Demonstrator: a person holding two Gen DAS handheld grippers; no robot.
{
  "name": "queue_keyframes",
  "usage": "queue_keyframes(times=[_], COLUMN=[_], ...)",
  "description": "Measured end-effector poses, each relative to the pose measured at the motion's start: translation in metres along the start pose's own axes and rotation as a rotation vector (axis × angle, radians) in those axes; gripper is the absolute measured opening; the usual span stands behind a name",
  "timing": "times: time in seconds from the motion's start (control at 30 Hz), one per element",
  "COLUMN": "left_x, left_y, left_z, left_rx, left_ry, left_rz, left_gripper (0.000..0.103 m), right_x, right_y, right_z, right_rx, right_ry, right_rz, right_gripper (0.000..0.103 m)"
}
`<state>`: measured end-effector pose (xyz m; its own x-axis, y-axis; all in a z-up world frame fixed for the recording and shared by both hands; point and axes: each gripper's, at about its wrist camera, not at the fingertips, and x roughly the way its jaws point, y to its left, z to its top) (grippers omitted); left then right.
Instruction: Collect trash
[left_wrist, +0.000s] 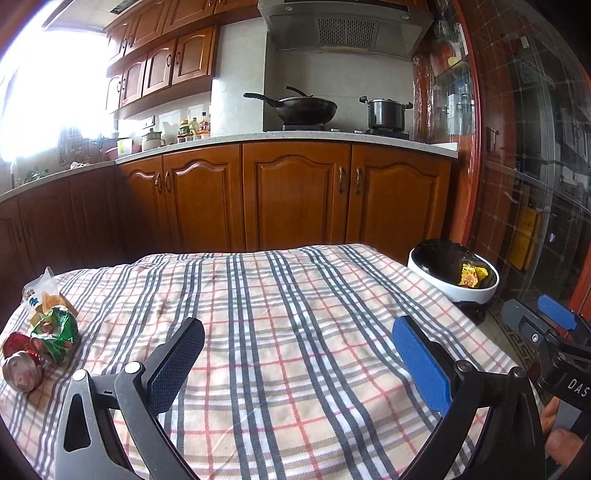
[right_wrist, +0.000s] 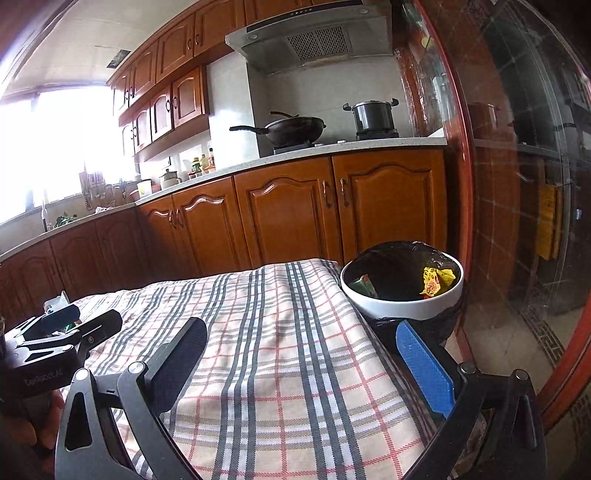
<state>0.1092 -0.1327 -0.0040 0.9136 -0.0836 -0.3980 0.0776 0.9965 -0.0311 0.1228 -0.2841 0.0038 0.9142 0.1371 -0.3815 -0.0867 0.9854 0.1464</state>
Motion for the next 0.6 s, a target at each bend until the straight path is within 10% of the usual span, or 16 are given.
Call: queue_keyframes(times=[0.6], left_x=[0.0083], left_y=[0.0028], left_z=[0.0025], left_rx=[0.021], left_ry=[0.03], left_rz=[-0.016], left_gripper=[0.102], right_x=[0.0033], right_y=[0.0016], right_z=[0.0029], right_rx=[-0.008], right_ry=[0.027], right_rz=[-0.013], right_gripper=[0.103])
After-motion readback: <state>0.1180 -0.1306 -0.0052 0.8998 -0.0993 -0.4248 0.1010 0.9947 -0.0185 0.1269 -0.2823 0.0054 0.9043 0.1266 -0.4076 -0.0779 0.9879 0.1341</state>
